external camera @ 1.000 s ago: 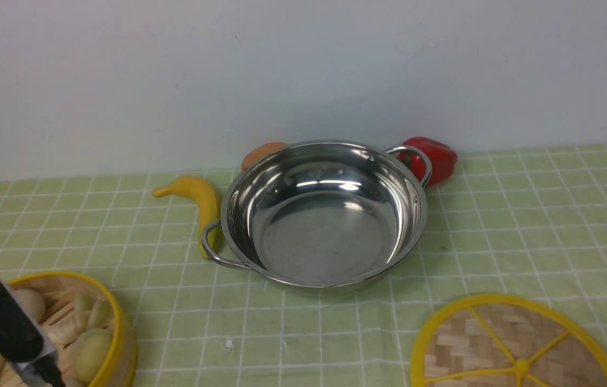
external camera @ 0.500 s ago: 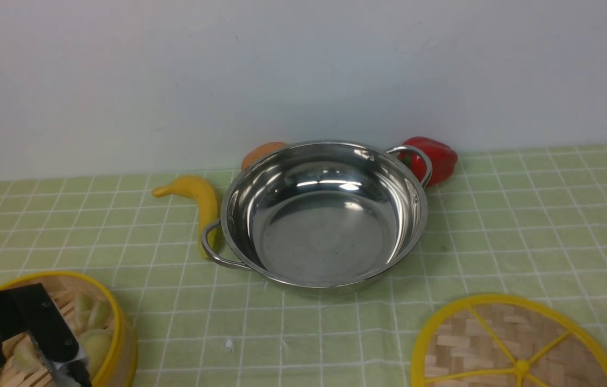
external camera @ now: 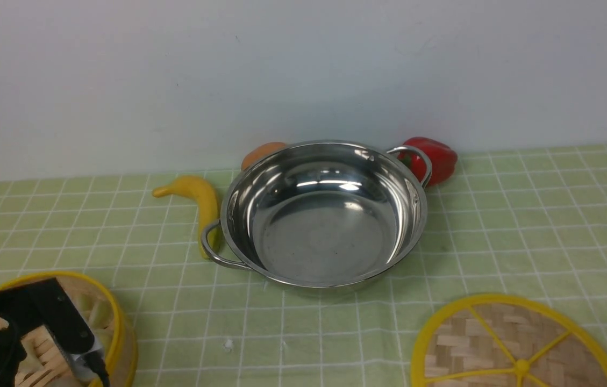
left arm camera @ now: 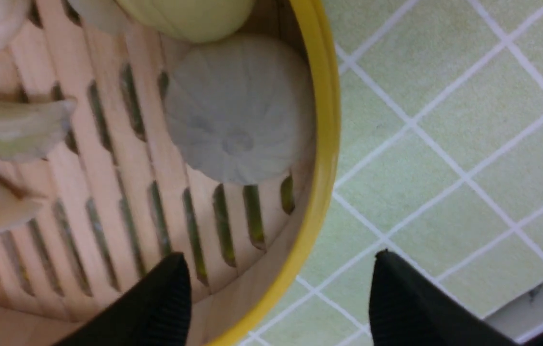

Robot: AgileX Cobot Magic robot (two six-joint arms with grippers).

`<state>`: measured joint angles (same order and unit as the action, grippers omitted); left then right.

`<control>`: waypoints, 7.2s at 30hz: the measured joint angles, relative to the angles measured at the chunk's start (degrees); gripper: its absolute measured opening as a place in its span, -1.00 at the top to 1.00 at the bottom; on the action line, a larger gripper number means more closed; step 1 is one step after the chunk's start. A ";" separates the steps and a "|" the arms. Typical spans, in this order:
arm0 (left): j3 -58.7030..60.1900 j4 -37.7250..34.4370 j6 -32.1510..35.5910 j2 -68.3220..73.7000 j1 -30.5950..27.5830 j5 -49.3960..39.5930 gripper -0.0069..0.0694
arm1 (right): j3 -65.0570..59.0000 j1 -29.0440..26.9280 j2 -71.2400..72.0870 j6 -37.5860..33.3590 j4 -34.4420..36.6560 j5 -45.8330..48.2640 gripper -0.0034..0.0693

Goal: Place the steamer in the pot on the green tablecloth, and put the lid on the steamer.
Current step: 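Grasp the rim of the steamer basket holding the buns with the left gripper, then place the bamboo steamer basket with dumplings into the steel pot with the left gripper, then move the gripper down to the bamboo steamer lid and grasp its center knob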

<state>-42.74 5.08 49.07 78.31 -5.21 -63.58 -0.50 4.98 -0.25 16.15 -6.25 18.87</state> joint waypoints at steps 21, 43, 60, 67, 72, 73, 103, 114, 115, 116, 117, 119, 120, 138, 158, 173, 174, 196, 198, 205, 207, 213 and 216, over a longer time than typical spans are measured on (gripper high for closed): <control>3.60 3.92 -0.62 4.12 0.00 8.60 -0.28 | 0.00 0.00 0.00 0.00 0.00 0.00 0.24; 3.60 2.01 -0.01 10.29 0.31 8.23 0.74 | 0.00 0.00 0.00 0.00 0.00 0.00 0.24; -13.37 -0.25 -1.03 7.24 0.37 -4.00 0.73 | 0.00 0.00 0.00 0.00 0.00 0.00 0.24; -23.39 -2.67 0.58 7.24 5.32 -5.93 0.73 | 0.00 0.00 0.00 0.00 0.00 0.00 0.24; -29.73 -1.68 1.09 8.38 13.96 -7.44 0.73 | 0.00 0.00 0.00 0.00 0.00 0.00 0.24; -30.90 -1.38 1.09 8.76 15.92 -7.66 0.73 | 0.00 0.00 0.00 0.00 0.00 0.00 0.24; -56.25 -1.74 9.56 36.17 37.06 -7.50 0.73 | 0.00 0.00 0.00 0.00 0.00 0.00 0.24; -56.30 -2.00 9.98 40.76 37.10 -3.10 0.72 | 0.00 0.00 0.00 0.00 0.00 0.00 0.24; -56.30 -2.00 9.98 40.81 37.10 -3.09 0.72 | 0.00 0.00 0.00 0.00 0.00 0.00 0.24; -56.36 -2.00 9.98 41.27 37.10 -2.83 0.72 | 0.00 0.00 0.00 0.00 0.00 0.00 0.24; -56.36 -2.00 9.98 41.48 37.10 -2.60 0.72 | 0.00 0.00 0.00 0.00 0.00 0.00 0.24; -56.36 -2.11 9.98 42.03 37.10 -2.21 0.72 | 0.00 0.00 0.00 0.00 0.00 0.00 0.24; -56.36 -2.11 9.98 42.34 37.10 -1.96 0.71 | 0.00 0.00 0.00 0.00 0.00 0.00 0.24; -57.90 -5.50 6.54 40.84 37.17 -2.37 -0.50 | 0.00 0.00 0.00 0.00 -0.06 0.00 0.24; -73.50 19.49 -45.23 13.96 35.40 -5.96 0.88 | 0.00 0.00 0.00 0.00 -0.06 0.00 0.24; -73.06 22.09 -54.09 8.04 35.40 -6.01 0.85 | 0.00 0.00 0.00 0.00 -0.06 0.00 0.24; -71.21 22.01 -54.20 7.19 35.40 -6.00 0.84 | 0.00 0.00 0.00 0.00 -0.06 0.00 0.24; 24.22 1.92 -58.45 -58.48 -5.97 45.69 0.74 | 0.00 0.00 0.00 0.00 -0.06 0.00 0.24; 29.08 1.92 -59.14 -62.73 -8.07 45.74 0.73 | 0.00 0.00 0.00 0.00 -0.06 0.00 0.24; 39.36 3.76 -59.19 -71.89 -8.76 45.93 0.70 | 0.00 0.00 0.00 0.00 -0.06 0.00 0.24; 41.23 4.33 -59.19 -74.07 -8.76 45.68 0.70 | 0.00 0.00 0.00 0.00 -0.06 0.00 0.24; 43.17 4.54 -59.19 -78.02 -8.76 44.08 0.70 | 0.00 0.00 0.00 0.00 -0.06 -0.08 0.24; 43.17 4.54 -59.19 -78.16 -8.76 43.90 0.68 | 0.00 0.00 0.05 0.00 -0.06 -0.04 0.24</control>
<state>0.43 9.62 -10.13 0.15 -13.96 -19.68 -0.50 4.98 -0.20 16.15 -6.31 18.83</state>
